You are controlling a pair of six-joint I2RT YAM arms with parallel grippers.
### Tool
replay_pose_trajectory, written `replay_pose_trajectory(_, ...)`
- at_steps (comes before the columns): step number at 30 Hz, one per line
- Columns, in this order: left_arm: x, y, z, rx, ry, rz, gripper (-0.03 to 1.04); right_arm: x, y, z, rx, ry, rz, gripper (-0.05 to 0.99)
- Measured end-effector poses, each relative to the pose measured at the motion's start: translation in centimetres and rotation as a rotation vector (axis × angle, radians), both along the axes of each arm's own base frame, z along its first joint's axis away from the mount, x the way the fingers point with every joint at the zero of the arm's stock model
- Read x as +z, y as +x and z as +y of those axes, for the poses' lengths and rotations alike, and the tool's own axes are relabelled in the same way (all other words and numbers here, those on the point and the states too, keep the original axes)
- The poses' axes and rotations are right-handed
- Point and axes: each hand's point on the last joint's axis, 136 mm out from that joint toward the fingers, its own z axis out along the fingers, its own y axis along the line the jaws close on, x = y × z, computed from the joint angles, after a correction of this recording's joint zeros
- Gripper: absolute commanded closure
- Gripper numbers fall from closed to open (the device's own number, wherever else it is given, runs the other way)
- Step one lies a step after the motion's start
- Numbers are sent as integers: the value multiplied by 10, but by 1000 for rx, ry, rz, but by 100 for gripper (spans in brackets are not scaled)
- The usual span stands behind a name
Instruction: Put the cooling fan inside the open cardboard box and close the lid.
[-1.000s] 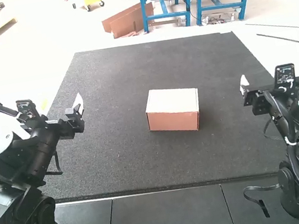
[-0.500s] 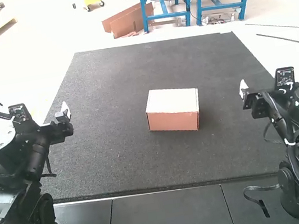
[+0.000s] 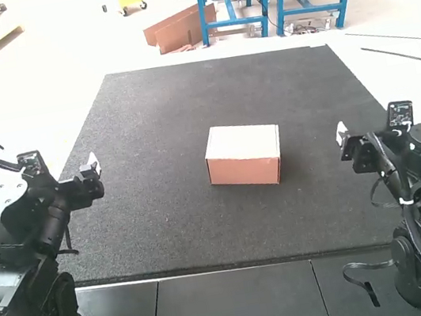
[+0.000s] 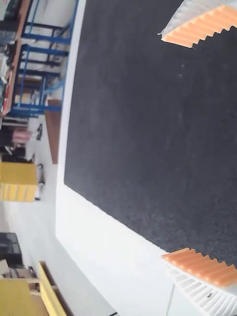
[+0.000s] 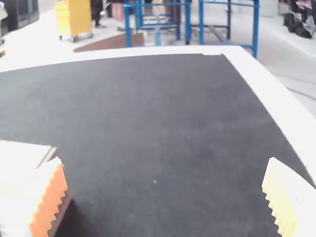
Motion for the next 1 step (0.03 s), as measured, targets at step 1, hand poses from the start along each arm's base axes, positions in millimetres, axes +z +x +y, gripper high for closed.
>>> replay_pose_trajectory(1,0,0,0,0,0,0,4,0,0,0,0,2,0,2)
